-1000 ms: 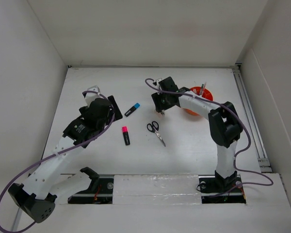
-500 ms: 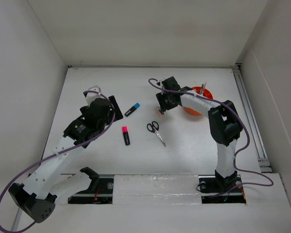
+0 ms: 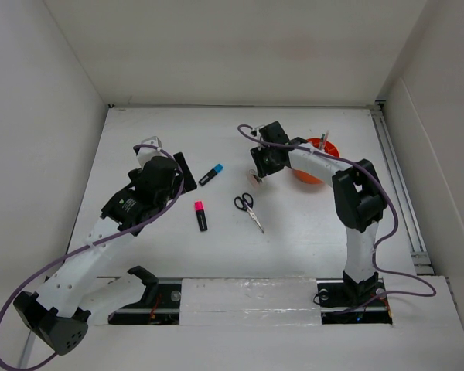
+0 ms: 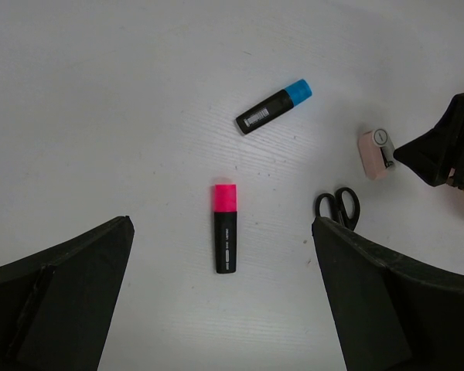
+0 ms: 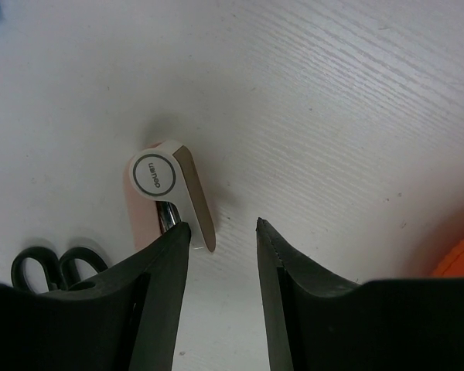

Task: Sort the stationery into containers
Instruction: Pick up the stapler from the center of the board.

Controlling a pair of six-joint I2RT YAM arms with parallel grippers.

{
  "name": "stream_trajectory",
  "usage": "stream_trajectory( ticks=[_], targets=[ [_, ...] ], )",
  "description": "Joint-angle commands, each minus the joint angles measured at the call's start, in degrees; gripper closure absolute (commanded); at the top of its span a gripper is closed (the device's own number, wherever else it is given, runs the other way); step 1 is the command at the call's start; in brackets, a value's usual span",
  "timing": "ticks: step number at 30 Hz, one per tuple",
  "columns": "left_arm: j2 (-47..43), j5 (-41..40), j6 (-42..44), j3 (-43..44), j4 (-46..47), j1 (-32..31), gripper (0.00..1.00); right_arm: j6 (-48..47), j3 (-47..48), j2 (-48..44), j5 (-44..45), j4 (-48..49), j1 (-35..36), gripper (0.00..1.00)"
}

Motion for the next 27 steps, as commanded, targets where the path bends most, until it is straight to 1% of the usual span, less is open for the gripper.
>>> stream_trajectory(
  ticks=[1, 14, 18, 21, 22, 27],
  targets=[
    [-0.45, -0.23, 0.72, -0.40, 0.92, 0.01, 0.00, -0.61, 1.08, 1.08, -1.09, -0.15, 0.28, 0.54],
    [-0.45, -0.23, 0.72, -0.40, 1.45, 0.01, 0.00, -1.14, 0.47, 0.56, -1.70, -0.15, 0.81, 0.54],
    [-0.45, 0.29, 1.24, -0.40, 1.45, 0.01, 0.00, -1.84, 0.47, 0.56, -3.20, -0.15, 1.33, 0.54],
    [-0.45, 0.29, 1.25, -0.40, 1.45, 0.01, 0.00, -1.84, 0.47, 1.69, -3.20, -0.15, 1.33, 0.56],
    [-0.45, 0.29, 1.25, -0.40, 1.45, 0.01, 0.00, -1.84, 0.99, 2.40, -3.20, -0.94, 1.33, 0.57],
    [-0.45, 0.29, 1.25, -0.40, 1.45, 0.01, 0.00, -1.84, 1.00, 3.46, -2.58, -0.95, 1.33, 0.59]
  ],
)
